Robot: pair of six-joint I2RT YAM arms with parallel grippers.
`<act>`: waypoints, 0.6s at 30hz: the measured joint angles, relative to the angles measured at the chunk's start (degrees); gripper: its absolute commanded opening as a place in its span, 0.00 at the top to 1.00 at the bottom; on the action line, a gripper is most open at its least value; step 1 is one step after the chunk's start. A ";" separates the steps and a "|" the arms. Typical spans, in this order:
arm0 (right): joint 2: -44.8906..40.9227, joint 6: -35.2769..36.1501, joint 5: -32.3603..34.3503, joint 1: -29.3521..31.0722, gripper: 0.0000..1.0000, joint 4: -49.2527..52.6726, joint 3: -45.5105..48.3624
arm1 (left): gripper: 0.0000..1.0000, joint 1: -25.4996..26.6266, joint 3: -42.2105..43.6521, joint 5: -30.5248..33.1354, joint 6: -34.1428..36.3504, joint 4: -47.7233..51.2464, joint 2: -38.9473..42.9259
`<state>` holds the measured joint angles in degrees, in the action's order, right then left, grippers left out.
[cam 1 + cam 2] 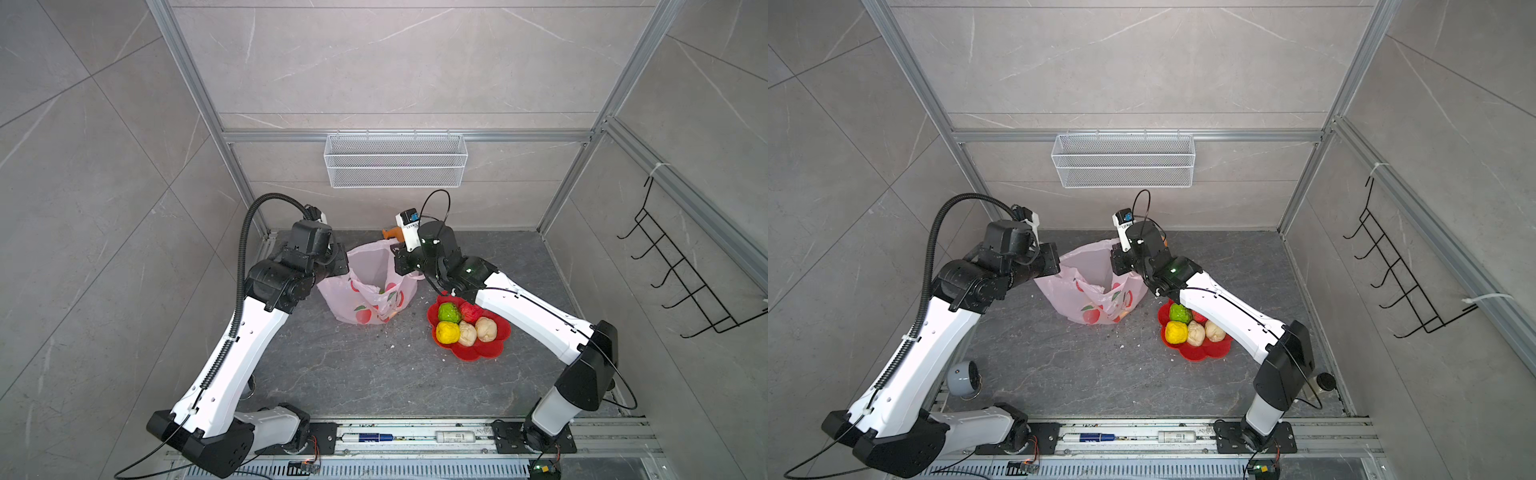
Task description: Take the fake fruits out of the plastic bag
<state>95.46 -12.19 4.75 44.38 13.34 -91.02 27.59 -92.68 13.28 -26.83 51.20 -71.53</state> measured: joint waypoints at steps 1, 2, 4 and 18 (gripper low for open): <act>-1.16 0.00 -0.02 0.00 0.96 -0.90 1.86 | 1.00 0.00 0.44 -0.31 -0.02 -0.31 0.90; -2.32 0.00 -0.02 0.00 0.96 -1.46 3.67 | 1.00 0.00 1.33 -0.48 -0.07 -0.61 1.99; -5.14 -0.04 -0.02 0.00 0.96 -2.08 7.82 | 1.00 0.00 5.01 -1.62 -0.76 -1.05 5.42; -17.27 -4.37 -0.22 1.88 0.91 4.92 25.22 | 1.00 4.94 33.09 -12.13 -17.66 3.56 28.39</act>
<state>78.19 -16.56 4.54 46.26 18.26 -65.80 32.53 -59.59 1.15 -44.49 54.76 -43.13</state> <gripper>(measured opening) 0.084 0.043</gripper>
